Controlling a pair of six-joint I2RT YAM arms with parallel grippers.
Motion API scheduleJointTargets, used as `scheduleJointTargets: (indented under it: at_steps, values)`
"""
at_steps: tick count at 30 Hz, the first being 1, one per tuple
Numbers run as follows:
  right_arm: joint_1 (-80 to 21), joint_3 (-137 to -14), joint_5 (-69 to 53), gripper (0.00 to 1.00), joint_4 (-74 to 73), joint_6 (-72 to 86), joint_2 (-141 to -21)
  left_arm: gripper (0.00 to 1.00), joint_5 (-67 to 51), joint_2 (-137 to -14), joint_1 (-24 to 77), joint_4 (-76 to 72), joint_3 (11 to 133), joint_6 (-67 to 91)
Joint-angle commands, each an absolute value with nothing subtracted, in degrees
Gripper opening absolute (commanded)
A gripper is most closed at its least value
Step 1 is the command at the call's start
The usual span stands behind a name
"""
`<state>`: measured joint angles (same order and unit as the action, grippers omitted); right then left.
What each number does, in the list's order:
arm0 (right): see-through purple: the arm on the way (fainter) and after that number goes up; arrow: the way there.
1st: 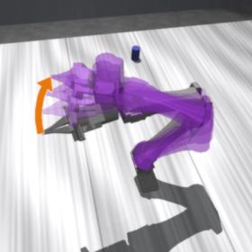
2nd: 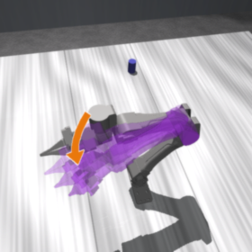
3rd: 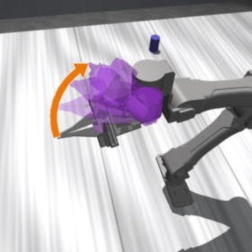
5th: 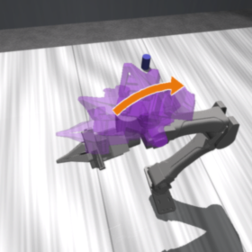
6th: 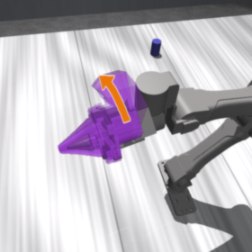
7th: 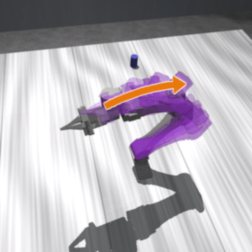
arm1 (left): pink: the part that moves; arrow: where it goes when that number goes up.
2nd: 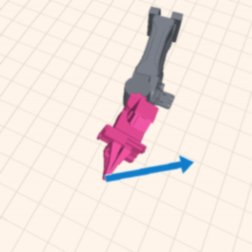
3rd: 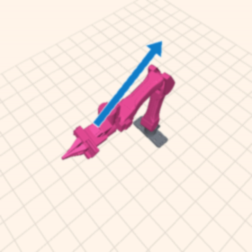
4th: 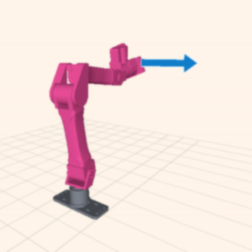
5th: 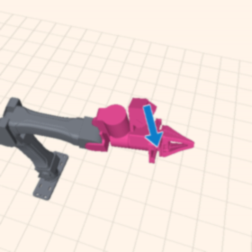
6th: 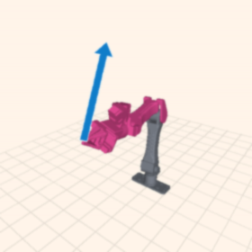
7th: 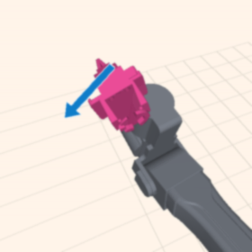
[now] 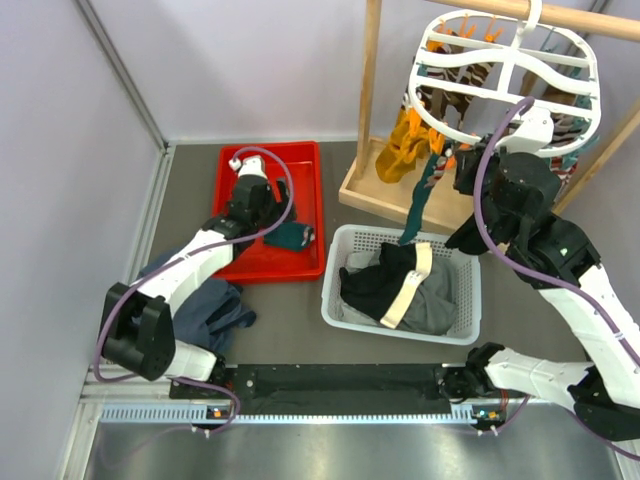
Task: Remove the socks clipped to the hanger
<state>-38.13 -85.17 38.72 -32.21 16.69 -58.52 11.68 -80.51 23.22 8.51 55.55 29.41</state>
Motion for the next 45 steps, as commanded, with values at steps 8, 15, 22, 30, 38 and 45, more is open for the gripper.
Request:
scheduleJointTargets:
  at_steps: [8,15,22,30,38,45]
  values:
    - [-38.0,-85.2,33.7,0.00,-32.4,18.6,-57.4,0.94,-6.4,-74.5,35.1,0.4,64.7,17.0]
    - [-38.1,-85.3,33.0,0.00,-32.5,19.6,-57.0,0.94,-9.3,-80.4,44.5,-7.9,67.3,15.2]
    - [-38.0,-85.5,33.1,0.00,-32.8,19.3,-56.3,0.94,-12.9,-92.1,47.9,-9.7,75.3,15.0]
    - [-38.0,-85.3,32.7,0.00,-33.0,19.3,-55.7,0.91,-13.1,-99.6,50.7,-12.0,80.7,15.1]
    - [-38.0,-85.3,34.3,0.05,-35.8,19.6,-55.2,0.02,-6.3,-99.5,53.3,-13.6,80.0,15.1]
    - [-38.0,-89.5,34.3,0.35,-43.5,22.1,-53.2,0.00,8.4,-93.8,58.9,-17.0,74.4,10.1]
